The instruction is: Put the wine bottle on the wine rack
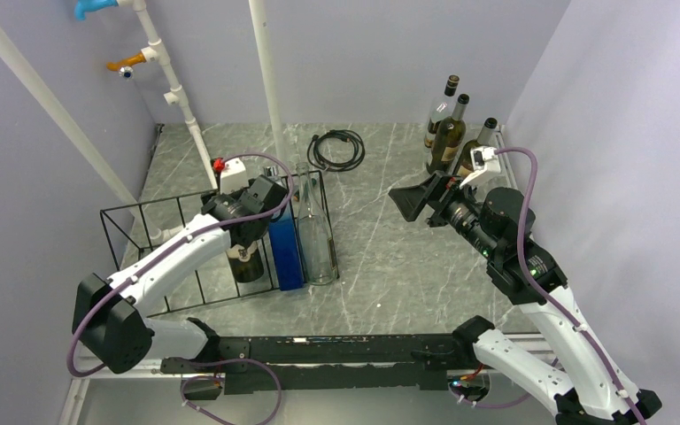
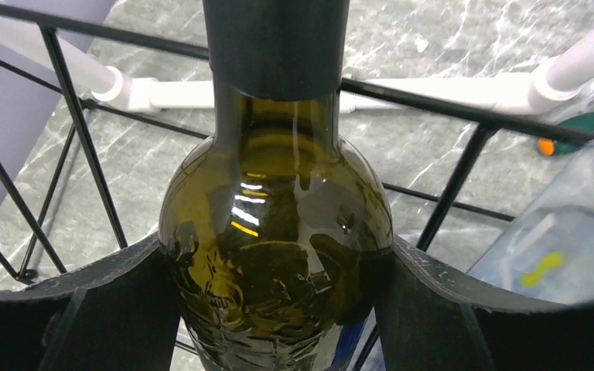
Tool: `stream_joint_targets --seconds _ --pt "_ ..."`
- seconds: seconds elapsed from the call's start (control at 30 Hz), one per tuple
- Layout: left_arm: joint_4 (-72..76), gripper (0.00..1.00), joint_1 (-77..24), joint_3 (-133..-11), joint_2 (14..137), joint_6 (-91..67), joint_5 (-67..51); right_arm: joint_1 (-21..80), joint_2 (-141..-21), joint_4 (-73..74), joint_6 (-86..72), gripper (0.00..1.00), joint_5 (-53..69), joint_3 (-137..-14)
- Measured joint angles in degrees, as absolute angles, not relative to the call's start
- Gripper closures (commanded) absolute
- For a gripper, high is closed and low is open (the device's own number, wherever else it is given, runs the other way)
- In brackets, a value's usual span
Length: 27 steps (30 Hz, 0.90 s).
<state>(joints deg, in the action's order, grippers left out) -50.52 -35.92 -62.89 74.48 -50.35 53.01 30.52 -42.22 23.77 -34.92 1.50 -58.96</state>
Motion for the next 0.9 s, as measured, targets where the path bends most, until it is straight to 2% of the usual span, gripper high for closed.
stream_joint_targets --seconds 0.3,0.83,0.9 --pt "-46.3 1.00 -36.8 -53.9 71.7 -51.4 46.8 30.5 -43.2 23.8 -34.9 0.00 1.5 -59.0" --pt "-43.6 1.00 -37.8 -52.4 71.4 -51.0 48.6 30.5 -41.5 24.0 -34.1 0.00 1.5 -59.0" --pt "-40.8 0.97 -38.5 -50.3 70.5 -49.4 49.9 30.5 -41.4 23.9 -34.1 0.00 1.4 -58.8"
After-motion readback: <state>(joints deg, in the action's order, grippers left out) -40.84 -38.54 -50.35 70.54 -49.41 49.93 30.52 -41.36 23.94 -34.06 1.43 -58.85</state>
